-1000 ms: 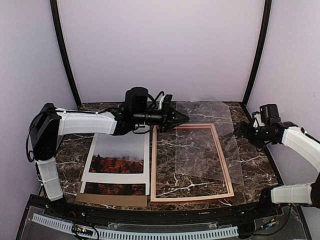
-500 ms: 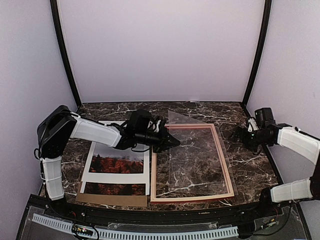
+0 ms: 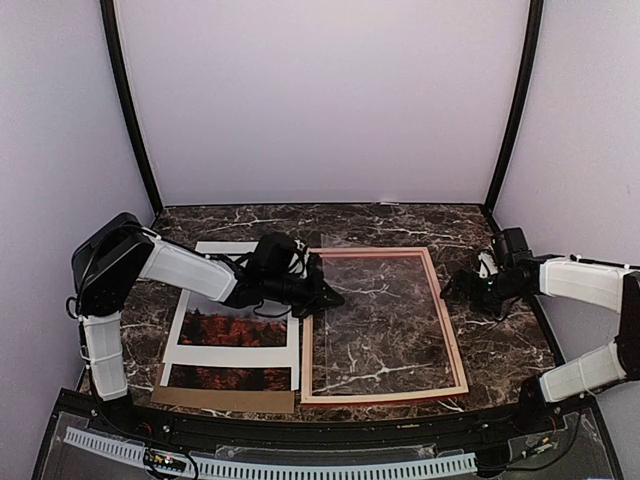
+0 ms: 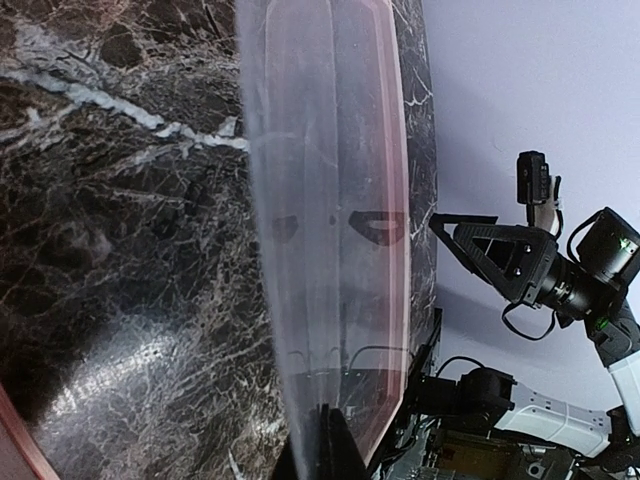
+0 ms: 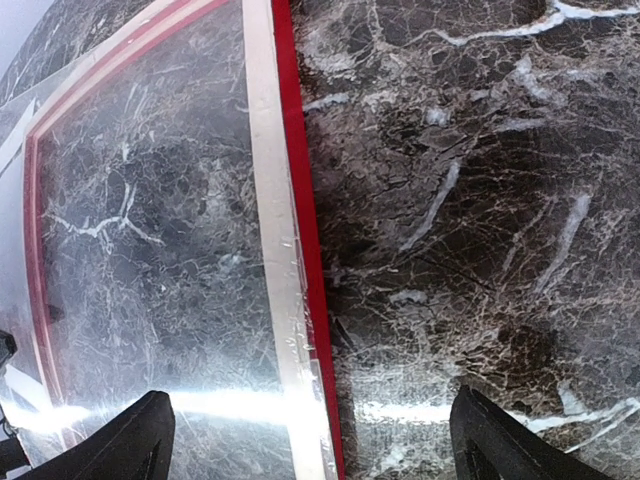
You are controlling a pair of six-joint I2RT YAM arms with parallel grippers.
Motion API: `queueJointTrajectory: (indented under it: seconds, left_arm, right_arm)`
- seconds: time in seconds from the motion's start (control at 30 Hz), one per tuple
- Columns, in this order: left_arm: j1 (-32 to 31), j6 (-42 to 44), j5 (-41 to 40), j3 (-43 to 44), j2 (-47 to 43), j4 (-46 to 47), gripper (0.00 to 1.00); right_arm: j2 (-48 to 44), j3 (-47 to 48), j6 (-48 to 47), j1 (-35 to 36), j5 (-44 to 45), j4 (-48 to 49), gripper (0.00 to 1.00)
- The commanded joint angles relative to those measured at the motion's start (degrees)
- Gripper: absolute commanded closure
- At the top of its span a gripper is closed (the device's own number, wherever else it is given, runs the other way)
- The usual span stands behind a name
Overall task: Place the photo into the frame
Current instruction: Place the glass panel in the frame body.
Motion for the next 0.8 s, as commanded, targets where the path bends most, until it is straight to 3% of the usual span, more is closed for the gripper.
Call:
queueJointTrajectory:
  seconds: [0.0,0.77]
  left_arm:
    - [0.8,2.5,-1.3,-1.2,-4.1,-1.5,1.00]
    - [2.1,6.8,-1.1,1.0,-2.9,-6.6,1.00]
  right_arm:
    - [0.6,-1.0,-0.4,0.6,-0.3,3.1,0.03]
    - [2.7,-1.9,-0.9,0.9,0.2,4.0,0.03]
